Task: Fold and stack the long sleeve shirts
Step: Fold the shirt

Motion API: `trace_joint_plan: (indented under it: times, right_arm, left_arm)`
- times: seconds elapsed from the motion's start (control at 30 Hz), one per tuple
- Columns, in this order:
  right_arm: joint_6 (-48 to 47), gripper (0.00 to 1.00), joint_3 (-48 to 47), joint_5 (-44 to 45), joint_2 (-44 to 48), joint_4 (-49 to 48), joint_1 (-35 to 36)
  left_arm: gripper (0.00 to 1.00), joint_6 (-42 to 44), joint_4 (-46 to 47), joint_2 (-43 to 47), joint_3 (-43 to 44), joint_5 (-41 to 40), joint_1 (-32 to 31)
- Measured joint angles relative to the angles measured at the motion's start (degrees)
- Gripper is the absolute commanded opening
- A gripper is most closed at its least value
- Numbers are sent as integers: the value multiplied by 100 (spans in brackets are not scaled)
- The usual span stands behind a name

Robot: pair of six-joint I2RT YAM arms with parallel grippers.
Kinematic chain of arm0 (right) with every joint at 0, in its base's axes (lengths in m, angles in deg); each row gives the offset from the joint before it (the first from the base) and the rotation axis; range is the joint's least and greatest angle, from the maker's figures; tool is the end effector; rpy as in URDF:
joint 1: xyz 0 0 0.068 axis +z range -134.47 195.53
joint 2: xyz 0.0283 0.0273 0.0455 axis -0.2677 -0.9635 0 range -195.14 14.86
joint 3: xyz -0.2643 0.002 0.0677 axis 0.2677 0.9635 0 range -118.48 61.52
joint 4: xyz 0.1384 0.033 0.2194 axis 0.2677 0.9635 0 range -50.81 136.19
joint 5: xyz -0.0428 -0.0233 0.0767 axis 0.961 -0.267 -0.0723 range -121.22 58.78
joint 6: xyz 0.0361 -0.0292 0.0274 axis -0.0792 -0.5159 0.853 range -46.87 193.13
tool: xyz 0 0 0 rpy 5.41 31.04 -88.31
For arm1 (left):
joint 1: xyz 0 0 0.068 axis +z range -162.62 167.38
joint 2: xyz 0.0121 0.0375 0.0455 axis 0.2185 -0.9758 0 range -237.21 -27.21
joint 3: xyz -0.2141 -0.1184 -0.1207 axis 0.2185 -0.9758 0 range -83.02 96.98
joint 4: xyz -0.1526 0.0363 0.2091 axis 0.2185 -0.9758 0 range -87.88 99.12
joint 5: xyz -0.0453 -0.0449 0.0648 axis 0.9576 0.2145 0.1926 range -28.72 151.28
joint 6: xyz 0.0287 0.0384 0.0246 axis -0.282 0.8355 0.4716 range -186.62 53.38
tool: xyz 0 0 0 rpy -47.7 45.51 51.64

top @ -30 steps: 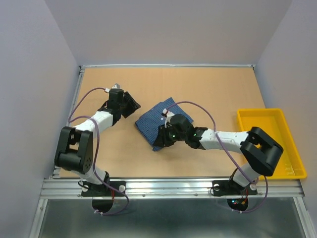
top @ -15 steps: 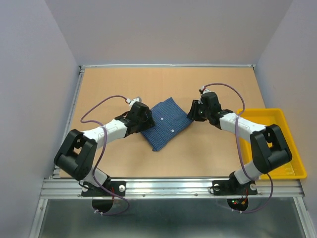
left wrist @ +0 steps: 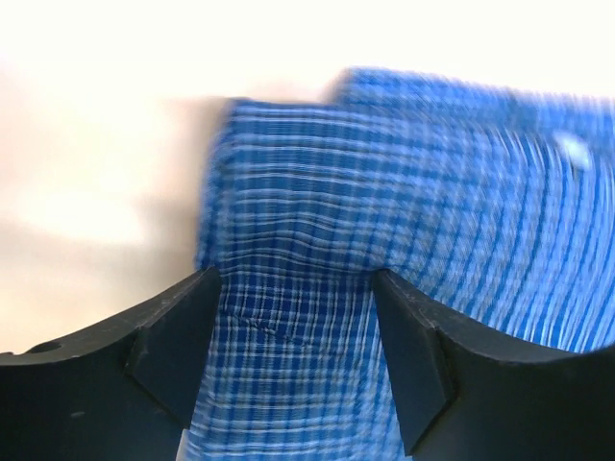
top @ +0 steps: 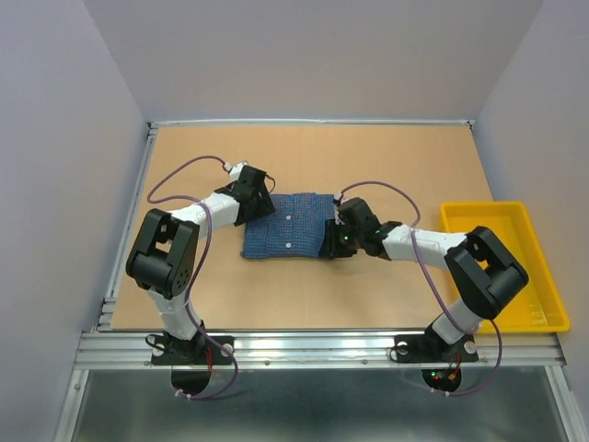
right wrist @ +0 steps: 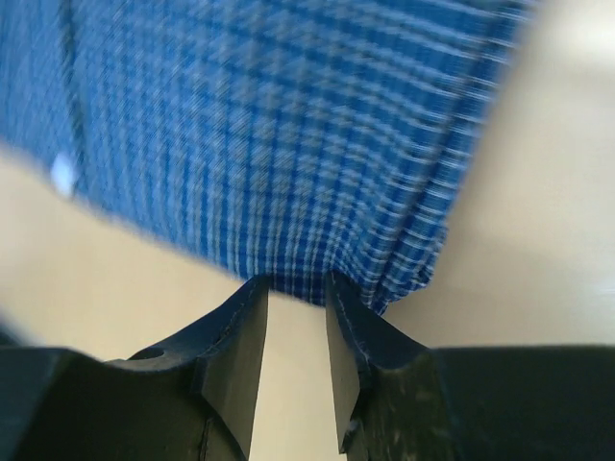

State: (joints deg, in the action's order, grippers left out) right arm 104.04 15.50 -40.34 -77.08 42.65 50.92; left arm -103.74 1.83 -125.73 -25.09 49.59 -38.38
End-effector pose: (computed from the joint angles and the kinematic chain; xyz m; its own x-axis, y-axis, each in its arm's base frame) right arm 0.2523 0.1861 0.1603 -0.8678 0.0056 -0.4968 -0.2450 0.8650 0.4378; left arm 0.3249 -0.1487 0.1801 -0.7157 -0.3109 -0.6254 -0.1614 0.9449 -0.2849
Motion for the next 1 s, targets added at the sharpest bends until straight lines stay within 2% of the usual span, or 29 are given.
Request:
trace_joint_plan:
  times: [0.1,0.17,0.23,0.27,0.33,0.37,0.47,0.57,0.7,0.87,1.0]
  right_arm:
    - [234,40,15,-146,155,7,363]
    - [341,47,35,-129,433,-2,400]
    - [374,58,85,-20,925,-2,350]
    - [407,69,127,48,1204,-2,280]
    - [446,80,205,151,1788,-2,52]
    - [468,89,245,203,2015,0,-68]
    - [498,97,398,376,2579,92,-553]
    - [564,100,623,575,2957,282,-916]
    - [785,100,1008,997,3598,675,-1141]
    - [1001,100,1309,1482,4369,1099,-1226]
    - [1126,100,1320,1646,4588,1126,-1268]
  left_arm:
    - [87,389,-229,-188,474,-195,186]
    - [90,741,-330,-177,809,-348,214]
    - [91,1161,-267,-35,935,-490,72]
    - [93,1368,-267,109,940,-616,-101]
    - [93,1722,-295,422,938,-824,-581]
    - [93,1910,-280,590,938,-905,-901]
    - [93,2380,-184,1040,809,-1115,-1993]
    - [93,2833,-155,1191,595,-1248,-3145]
    - [93,3230,-240,833,428,-1545,-3919]
    - [93,3532,-273,-7,428,-2079,-4367]
    - [92,3799,-286,-470,435,-2304,-4540]
